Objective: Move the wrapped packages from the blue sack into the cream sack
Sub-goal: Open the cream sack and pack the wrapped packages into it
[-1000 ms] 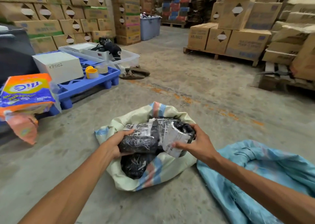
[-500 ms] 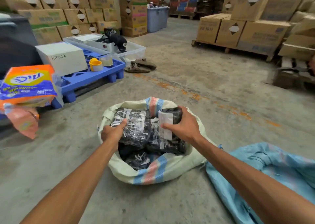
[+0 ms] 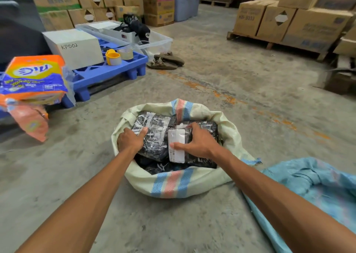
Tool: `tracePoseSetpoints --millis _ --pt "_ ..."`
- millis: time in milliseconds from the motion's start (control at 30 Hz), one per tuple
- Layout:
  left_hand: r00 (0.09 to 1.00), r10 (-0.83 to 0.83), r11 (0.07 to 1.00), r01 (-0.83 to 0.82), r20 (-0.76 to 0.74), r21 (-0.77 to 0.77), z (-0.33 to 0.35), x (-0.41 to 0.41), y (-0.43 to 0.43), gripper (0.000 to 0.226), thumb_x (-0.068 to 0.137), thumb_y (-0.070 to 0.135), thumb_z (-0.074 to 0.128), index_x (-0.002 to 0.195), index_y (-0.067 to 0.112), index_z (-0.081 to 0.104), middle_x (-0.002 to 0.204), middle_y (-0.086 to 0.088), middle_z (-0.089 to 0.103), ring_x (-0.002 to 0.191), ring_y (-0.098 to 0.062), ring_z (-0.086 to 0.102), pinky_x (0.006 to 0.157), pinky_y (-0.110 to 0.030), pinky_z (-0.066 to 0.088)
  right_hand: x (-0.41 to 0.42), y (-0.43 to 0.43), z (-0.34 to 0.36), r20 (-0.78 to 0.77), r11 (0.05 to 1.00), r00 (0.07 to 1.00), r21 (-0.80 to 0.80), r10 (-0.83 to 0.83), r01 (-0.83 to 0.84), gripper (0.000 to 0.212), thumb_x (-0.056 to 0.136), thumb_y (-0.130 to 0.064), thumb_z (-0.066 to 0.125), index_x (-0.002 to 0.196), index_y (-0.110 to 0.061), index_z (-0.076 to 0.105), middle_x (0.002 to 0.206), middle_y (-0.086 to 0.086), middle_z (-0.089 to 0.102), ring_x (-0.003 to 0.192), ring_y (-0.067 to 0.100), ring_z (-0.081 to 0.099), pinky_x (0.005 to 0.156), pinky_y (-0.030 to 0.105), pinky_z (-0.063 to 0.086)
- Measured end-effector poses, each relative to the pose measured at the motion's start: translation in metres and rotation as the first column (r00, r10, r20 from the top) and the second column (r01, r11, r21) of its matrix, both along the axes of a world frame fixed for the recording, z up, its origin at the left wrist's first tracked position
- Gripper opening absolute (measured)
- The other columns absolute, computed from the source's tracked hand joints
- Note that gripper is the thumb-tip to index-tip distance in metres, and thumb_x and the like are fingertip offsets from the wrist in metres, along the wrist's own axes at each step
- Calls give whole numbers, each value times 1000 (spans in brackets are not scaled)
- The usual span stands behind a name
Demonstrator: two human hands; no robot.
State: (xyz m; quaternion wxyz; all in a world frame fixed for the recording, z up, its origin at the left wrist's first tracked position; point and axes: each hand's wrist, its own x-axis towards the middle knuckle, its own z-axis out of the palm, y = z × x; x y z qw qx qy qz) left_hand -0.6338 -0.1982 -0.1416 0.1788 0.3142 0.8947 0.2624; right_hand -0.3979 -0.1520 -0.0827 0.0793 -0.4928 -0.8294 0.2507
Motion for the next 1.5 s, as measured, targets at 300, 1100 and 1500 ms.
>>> tracePoseSetpoints --millis 300,1100,1500 --pt "1000 -2 1000 3 16 -12 -3 0 6 82 91 64 52 141 0 40 139 -22 53 124 -41 53 98 -47 47 -1 -61 -38 437 895 841 155 317 -418 119 72 -68 74 155 -11 11 136 12 53 118 34 54 94 44 50" --pt "972 -235 972 234 -10 -31 25 28 -43 82 91 35 63 153 9 16 151 -22 30 138 -40 34 112 -47 35 -7 -72 -38 420 990 907 140 -33 -29 79 96 -54 54 157 -17 22 147 21 34 128 37 47 103 44 46" --pt "519 -847 532 816 -120 -225 69 114 -205 80 73 45 65 143 11 44 141 -11 51 124 -24 51 98 -30 40 116 -199 27 204 871 885 189 418 -454 61 84 -25 51 144 -16 47 129 9 57 117 30 56 90 41 51"
